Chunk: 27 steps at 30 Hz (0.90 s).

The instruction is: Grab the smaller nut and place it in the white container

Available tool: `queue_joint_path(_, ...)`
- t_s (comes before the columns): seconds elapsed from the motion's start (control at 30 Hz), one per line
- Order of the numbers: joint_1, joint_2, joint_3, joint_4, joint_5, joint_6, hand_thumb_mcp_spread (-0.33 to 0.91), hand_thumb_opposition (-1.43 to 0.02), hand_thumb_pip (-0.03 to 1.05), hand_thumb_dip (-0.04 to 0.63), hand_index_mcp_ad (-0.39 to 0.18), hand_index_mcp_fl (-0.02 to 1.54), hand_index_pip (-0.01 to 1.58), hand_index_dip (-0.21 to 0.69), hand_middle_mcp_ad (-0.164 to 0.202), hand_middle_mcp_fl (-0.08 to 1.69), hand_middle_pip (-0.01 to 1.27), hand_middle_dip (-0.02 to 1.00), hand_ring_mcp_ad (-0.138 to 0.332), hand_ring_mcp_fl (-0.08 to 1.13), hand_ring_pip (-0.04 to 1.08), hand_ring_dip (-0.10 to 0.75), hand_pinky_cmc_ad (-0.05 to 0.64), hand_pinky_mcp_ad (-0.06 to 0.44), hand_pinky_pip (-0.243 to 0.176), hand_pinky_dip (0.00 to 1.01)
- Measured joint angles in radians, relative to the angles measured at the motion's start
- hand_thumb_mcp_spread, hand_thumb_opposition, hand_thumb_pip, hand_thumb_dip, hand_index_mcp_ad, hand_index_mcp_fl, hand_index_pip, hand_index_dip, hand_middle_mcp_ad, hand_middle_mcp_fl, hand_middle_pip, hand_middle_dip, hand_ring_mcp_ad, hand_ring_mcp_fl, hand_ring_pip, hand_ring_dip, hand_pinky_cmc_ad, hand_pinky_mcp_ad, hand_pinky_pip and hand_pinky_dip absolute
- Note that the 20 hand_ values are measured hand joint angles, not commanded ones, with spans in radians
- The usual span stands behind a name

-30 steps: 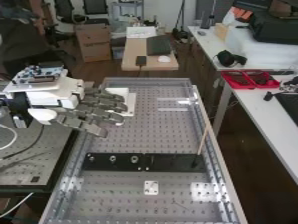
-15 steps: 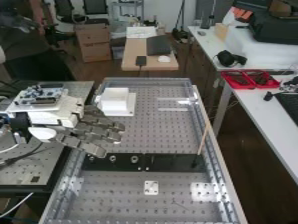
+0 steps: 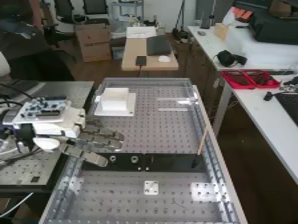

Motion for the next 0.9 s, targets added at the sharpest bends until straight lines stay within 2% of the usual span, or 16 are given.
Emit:
queue_joint_path(0.07,0.0,-0.006,0.0,0.0,-0.001,-0.013,0.45,-0.84,0.63,0.206,-0.164,0.02,1.37,0.119,0.075,0.12,0.14,0.16,0.147,0.0,0.1,0.042,0.361,0.295,-0.089,0.21)
queue_joint_path(0.33,0.003,-0.034,0.001,-0.003,-0.006,-0.08,0.45,-0.84,0.63,0.206,-0.164,0.02,1.44,0.164,0.075,0.12,0.14,0.17,0.147,0.0,0.1,0.045,0.363,0.291,-0.089,0.19)
queue_joint_path(0.43,0.005,-0.044,0.001,-0.002,-0.008,-0.096,0.45,-0.84,0.63,0.206,-0.164,0.02,1.46,0.185,0.063,0.12,0.14,0.17,0.143,0.0,0.1,0.045,0.354,0.297,-0.089,0.19)
queue_joint_path(0.57,0.006,-0.057,0.001,0.002,-0.01,-0.112,0.45,-0.84,0.64,0.206,-0.164,0.01,1.48,0.188,0.063,0.12,0.13,0.17,0.143,0.0,0.1,0.045,0.354,0.278,-0.089,0.19)
queue_joint_path(0.8,0.006,-0.085,0.006,0.016,-0.012,-0.147,0.45,-0.84,0.64,0.206,-0.169,0.01,1.51,0.215,0.061,0.12,0.14,0.17,0.147,0.0,0.1,0.045,0.353,0.276,-0.075,0.19)
queue_joint_path(0.9,0.005,-0.089,0.007,0.014,-0.015,-0.172,0.45,-0.84,0.64,0.206,-0.169,0.0,1.52,0.218,0.061,0.12,0.13,0.17,0.126,0.0,0.1,0.045,0.347,0.276,-0.075,0.19)
